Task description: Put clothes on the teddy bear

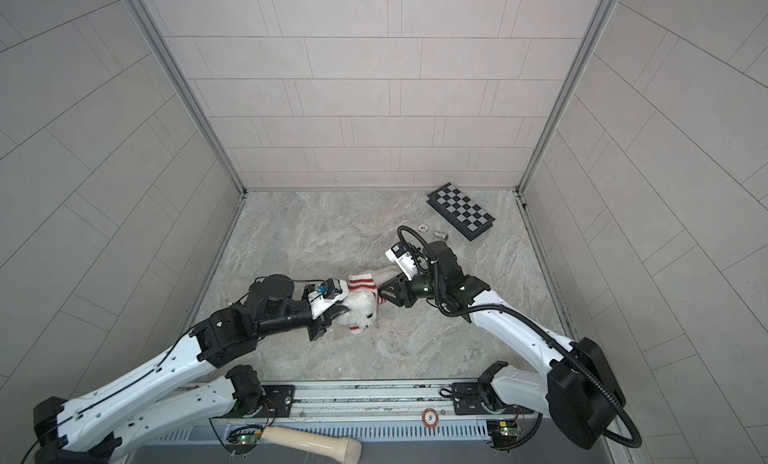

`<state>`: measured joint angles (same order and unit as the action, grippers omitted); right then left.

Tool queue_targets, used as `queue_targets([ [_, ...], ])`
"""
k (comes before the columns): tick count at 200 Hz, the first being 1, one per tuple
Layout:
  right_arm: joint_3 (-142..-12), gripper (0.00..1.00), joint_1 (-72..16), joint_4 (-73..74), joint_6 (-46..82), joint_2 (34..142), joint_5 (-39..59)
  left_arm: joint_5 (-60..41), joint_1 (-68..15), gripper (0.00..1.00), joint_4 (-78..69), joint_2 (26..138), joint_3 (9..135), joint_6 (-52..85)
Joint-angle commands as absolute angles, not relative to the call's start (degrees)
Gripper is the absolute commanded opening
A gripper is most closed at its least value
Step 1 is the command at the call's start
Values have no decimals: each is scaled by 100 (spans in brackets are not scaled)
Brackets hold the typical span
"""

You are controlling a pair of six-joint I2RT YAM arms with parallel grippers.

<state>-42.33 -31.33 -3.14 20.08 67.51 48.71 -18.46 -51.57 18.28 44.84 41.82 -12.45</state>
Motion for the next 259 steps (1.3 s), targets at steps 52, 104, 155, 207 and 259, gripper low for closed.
queue_targets([
  [52, -4283, 18, -3236, 29, 2084, 6750, 5242, -1647, -5189, 0, 1673, 4395, 4219, -1229],
  [104, -3942, 0, -3113, 332, 2350, 6418, 5166, -1246, -5192, 0, 1701, 4274, 4190, -1265],
  [155, -3236, 0, -2887, -248, 2245, 5683, 3101, -1117, -5188, 0, 1553, 4043, 4073, -1189],
  [207, -2424, 0, -2788, 31, 2828, 5369, 1559, -1151, -5188, 0, 1540, 3783, 3951, -1045],
  [259, -1910, 0, -2576, 18, 3067, 4724, 817, -1038, -5187, 0, 1694, 3500, 3849, -888],
])
